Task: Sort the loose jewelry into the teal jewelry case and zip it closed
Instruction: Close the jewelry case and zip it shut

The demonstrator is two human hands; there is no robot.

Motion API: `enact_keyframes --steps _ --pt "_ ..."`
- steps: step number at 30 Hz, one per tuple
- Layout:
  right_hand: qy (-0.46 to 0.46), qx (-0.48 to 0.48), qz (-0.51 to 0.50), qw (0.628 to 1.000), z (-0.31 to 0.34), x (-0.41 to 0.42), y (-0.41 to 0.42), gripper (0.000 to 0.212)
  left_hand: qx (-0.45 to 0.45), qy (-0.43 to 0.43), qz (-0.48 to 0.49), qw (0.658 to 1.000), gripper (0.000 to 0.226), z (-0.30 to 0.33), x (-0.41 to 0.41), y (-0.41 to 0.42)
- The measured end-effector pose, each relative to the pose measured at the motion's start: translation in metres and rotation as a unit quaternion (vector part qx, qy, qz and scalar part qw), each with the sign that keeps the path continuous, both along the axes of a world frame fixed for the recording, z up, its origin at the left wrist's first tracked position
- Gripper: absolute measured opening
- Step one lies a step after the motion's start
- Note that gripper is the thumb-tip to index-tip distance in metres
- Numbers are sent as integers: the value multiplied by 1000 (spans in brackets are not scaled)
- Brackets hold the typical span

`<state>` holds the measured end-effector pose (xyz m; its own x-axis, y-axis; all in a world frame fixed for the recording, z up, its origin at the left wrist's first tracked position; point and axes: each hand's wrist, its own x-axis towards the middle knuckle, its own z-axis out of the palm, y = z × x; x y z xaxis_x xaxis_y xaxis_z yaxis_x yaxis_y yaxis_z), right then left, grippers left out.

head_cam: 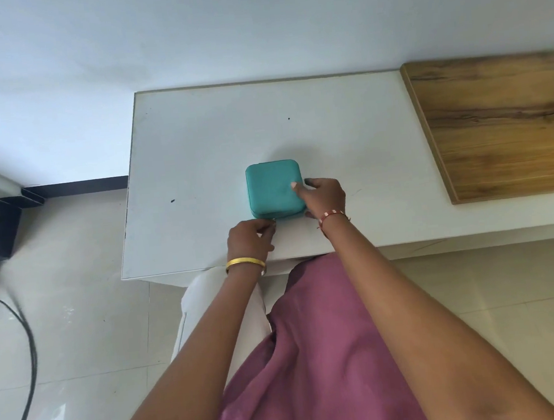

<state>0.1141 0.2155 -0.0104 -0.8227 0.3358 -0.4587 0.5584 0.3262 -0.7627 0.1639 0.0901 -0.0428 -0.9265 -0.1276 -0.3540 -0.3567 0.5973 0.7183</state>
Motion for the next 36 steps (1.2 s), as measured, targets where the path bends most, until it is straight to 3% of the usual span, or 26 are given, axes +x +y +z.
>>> enact_keyframes --steps 2,4,6,8,13,15,20,27,36 --pt "-12 -31 -70 997 -3 9 4 39 22 0 13 1000 18 -2 1 -2" --pt "-50 -81 -111 989 -6 19 5 29 10 1 5 1000 21 -3 3 -2" --pt "-120 -128 -85 981 -10 27 1 20 5 -3 0 1000 25 -3 5 -1" --pt "-172 -157 -46 971 -13 35 -9 25 -9 -8 -13 1000 29 -2 6 -2" --pt "-141 -165 -17 976 -17 35 -26 23 -12 -5 -57 998 40 -1 9 -7" --pt "-130 -167 -14 977 -21 34 -28 23 22 -13 -23 999 44 -2 9 -14" --pt "-104 -123 5 987 -27 36 -31 24 83 14 145 986 29 4 -2 -22" --pt "-17 -38 46 998 -31 44 -26 19 72 -12 103 992 50 23 -28 1" --pt "0 97 88 991 -31 37 25 20 62 -22 116 991 55 29 -31 2"
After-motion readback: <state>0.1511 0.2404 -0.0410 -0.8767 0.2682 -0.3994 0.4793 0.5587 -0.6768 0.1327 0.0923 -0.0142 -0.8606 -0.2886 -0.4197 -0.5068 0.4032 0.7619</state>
